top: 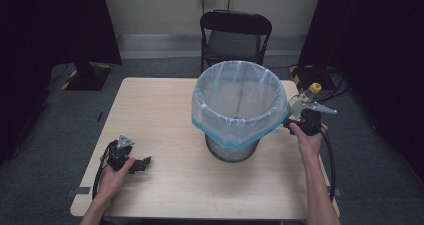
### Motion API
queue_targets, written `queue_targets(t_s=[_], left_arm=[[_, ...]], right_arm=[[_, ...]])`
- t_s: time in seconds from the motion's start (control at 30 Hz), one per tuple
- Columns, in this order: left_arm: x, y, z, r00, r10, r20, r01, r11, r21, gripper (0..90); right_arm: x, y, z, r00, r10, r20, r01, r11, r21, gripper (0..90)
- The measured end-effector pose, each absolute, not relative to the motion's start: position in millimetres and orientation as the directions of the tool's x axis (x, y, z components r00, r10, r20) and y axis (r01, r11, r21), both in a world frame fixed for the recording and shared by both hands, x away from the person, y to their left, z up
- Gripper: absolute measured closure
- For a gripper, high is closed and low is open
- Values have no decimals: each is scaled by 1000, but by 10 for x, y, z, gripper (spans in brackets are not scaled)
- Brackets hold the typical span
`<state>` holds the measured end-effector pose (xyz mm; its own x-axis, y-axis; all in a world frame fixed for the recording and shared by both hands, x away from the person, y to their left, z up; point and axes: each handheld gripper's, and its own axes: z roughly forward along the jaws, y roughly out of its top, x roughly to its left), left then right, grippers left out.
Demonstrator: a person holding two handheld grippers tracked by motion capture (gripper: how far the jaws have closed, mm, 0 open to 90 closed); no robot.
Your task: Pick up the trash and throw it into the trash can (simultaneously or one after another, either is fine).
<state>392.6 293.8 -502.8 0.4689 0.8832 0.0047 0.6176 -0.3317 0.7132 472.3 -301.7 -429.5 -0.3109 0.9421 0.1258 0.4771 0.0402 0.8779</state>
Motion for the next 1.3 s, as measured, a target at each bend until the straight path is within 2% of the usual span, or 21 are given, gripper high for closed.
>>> queue_targets(t_s=[0.23, 0.7, 1.13, 1.3], left_arm=[[3926, 2935, -5031, 466, 885, 1, 618, -326, 715, 2], [3926, 2936, -5030, 468, 884, 2, 618, -328, 715, 2], [3926, 2935, -5031, 466, 885, 1, 618, -327, 715, 3], [3926, 2937, -5029, 469, 883, 5, 617, -331, 714, 3]], right_arm=[[4664, -3035, -4225, -317, 935, 157, 457, 5, 890, 281], [4552, -3030, -4049, -334, 930, 151, 408, -1, 913, 281], [4433, -3016, -3800, -324, 941, 92, 347, 28, 937, 281], [4393, -3035, -3738, -336, 934, 123, 323, -8, 946, 281]])
